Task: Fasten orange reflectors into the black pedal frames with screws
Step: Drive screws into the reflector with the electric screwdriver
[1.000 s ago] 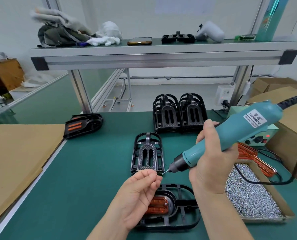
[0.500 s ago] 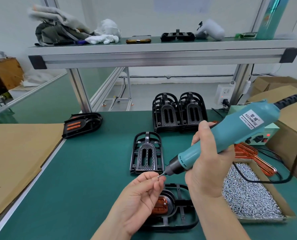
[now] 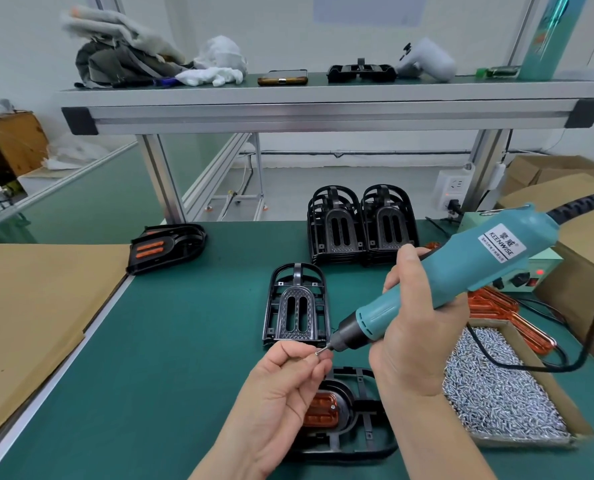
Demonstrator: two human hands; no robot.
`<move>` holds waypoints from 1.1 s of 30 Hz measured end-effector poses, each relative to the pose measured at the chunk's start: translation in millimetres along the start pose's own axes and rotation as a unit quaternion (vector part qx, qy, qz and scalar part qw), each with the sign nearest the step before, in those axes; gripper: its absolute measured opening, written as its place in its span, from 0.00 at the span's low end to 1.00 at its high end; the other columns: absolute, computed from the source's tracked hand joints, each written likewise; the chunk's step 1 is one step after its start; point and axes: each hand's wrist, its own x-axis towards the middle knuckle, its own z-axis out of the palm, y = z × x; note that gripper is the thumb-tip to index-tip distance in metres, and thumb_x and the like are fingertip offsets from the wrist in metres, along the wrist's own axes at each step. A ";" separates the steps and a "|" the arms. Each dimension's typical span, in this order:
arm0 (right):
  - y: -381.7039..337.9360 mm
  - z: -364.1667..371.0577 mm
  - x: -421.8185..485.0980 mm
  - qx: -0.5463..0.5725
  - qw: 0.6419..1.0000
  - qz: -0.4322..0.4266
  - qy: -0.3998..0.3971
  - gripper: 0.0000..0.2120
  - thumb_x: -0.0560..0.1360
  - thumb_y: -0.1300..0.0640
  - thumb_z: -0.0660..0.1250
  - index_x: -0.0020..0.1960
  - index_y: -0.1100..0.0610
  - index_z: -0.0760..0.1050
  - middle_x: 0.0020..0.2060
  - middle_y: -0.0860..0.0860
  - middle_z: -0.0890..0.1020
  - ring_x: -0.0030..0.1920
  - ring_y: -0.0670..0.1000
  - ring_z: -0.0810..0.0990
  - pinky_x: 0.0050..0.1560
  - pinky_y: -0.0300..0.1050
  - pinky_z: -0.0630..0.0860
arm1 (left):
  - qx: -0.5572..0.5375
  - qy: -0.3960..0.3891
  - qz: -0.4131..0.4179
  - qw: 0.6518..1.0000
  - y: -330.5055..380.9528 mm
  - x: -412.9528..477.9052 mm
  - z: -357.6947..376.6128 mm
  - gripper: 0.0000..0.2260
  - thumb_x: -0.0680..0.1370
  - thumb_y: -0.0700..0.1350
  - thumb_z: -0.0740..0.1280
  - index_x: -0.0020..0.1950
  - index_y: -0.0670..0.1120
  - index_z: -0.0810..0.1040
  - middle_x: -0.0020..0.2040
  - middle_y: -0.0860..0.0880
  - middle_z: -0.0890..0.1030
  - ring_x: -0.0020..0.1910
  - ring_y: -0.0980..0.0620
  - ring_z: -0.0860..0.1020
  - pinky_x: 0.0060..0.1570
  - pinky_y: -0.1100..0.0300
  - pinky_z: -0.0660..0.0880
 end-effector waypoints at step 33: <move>25.5 15.2 -5.2 0.031 0.992 0.089 0.078 0.09 0.69 0.53 0.73 0.41 0.52 0.72 0.27 0.45 0.75 0.30 0.45 0.73 0.37 0.38 0.73 | 0.469 0.028 0.408 0.783 -3.2 -2.5 -32.5 0.21 0.75 0.31 0.71 0.55 0.57 0.82 0.49 0.55 0.86 0.50 0.53 0.84 0.56 0.61 0.78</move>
